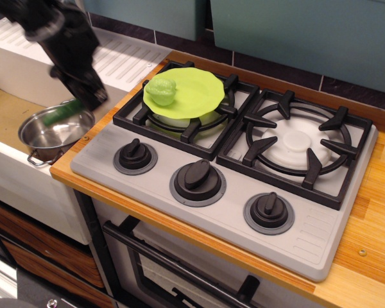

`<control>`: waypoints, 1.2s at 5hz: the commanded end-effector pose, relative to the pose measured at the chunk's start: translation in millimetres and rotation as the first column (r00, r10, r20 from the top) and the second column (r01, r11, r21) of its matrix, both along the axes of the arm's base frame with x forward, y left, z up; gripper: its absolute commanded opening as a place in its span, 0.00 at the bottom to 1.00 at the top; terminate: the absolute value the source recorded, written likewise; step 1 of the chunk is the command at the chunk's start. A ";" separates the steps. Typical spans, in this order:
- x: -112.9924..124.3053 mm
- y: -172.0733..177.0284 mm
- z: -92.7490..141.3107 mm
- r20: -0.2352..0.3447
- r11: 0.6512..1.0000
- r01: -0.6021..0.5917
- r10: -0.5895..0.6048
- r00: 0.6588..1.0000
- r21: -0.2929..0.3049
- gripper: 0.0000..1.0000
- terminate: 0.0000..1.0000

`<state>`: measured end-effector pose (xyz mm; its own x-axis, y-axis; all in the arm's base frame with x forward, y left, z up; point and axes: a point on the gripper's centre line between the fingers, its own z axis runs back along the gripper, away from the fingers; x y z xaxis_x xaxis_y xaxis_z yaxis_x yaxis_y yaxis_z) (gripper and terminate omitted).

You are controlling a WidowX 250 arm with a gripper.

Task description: Put cauliflower on plate and pickle in pot or pan in sink

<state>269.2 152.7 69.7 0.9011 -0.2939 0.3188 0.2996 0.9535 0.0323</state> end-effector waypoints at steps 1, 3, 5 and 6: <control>11.2 46.7 -0.6 0.079 0.999 0.053 -0.052 0.995 -0.008 0.00 0.00; 16.3 73.8 -39.8 0.152 0.991 0.116 -0.105 0.983 -0.065 0.00 0.00; 18.5 70.5 -49.0 0.159 0.988 0.117 -0.101 0.982 -0.099 1.00 0.00; 17.8 68.3 -35.9 0.140 0.990 0.109 -0.095 0.986 -0.095 1.00 0.00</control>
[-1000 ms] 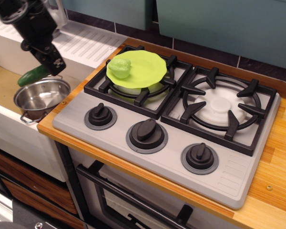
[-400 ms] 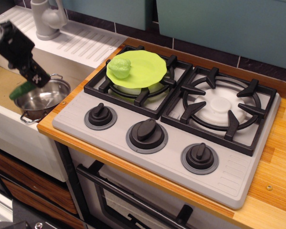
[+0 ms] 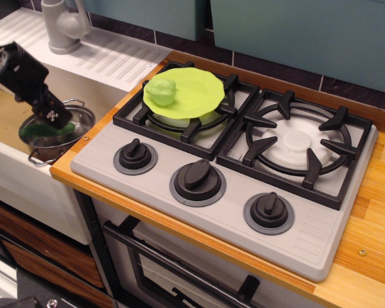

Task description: Put cauliflower on plate and pickle in pot or pan in sink

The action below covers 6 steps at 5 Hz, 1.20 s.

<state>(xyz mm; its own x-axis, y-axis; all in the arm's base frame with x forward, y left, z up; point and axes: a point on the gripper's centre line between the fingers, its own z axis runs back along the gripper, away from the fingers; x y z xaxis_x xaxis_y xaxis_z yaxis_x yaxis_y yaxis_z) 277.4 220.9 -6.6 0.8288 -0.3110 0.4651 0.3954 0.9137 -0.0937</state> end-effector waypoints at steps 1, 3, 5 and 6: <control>10.1 -2.5 54.5 0.016 0.997 -0.003 0.002 1.000 0.082 1.00 0.00; 6.9 -10.6 104.8 -0.048 0.989 -0.021 0.028 0.998 0.150 1.00 0.00; 10.7 -28.5 155.9 -0.110 0.978 -0.062 0.085 0.990 0.200 1.00 0.00; 10.3 -35.8 173.7 -0.131 0.991 -0.046 0.062 0.989 0.122 1.00 0.00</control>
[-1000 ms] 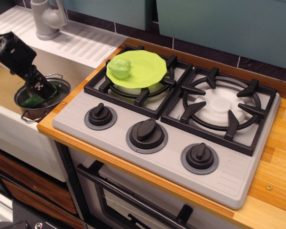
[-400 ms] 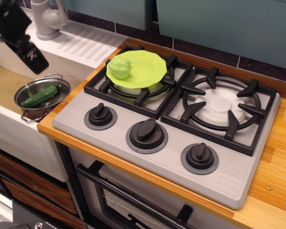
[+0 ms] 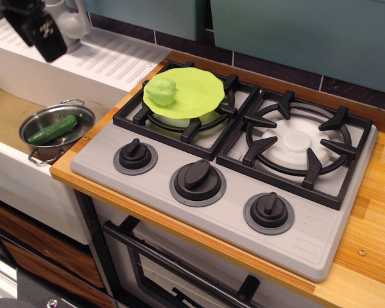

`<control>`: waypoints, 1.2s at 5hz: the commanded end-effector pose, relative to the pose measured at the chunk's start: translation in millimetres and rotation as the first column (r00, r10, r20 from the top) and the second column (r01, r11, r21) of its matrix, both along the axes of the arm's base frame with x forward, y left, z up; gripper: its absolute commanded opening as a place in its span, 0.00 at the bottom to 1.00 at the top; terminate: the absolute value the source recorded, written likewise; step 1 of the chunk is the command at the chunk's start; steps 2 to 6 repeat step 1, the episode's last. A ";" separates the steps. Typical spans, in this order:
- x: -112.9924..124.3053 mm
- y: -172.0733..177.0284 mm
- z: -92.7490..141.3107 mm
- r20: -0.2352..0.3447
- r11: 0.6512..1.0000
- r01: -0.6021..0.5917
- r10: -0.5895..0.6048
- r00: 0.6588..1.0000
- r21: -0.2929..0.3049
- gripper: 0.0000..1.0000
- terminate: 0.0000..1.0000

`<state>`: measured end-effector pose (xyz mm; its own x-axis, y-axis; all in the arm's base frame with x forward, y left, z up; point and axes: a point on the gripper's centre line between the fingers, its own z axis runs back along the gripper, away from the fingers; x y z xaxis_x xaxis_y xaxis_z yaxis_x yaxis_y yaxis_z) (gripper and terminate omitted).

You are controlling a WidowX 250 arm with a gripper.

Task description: Put cauliflower on plate and pickle in pot or pan in sink

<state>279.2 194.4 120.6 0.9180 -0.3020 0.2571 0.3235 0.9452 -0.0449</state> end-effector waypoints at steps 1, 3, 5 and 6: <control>8.4 -9.3 46.5 0.057 1.000 0.012 -0.011 0.998 -0.006 1.00 1.00; 8.4 -9.3 46.5 0.057 1.000 0.012 -0.011 0.998 -0.006 1.00 1.00; 8.4 -9.3 46.5 0.057 1.000 0.012 -0.011 0.998 -0.006 1.00 1.00; 8.4 -9.3 46.5 0.057 1.000 0.012 -0.011 0.998 -0.006 1.00 1.00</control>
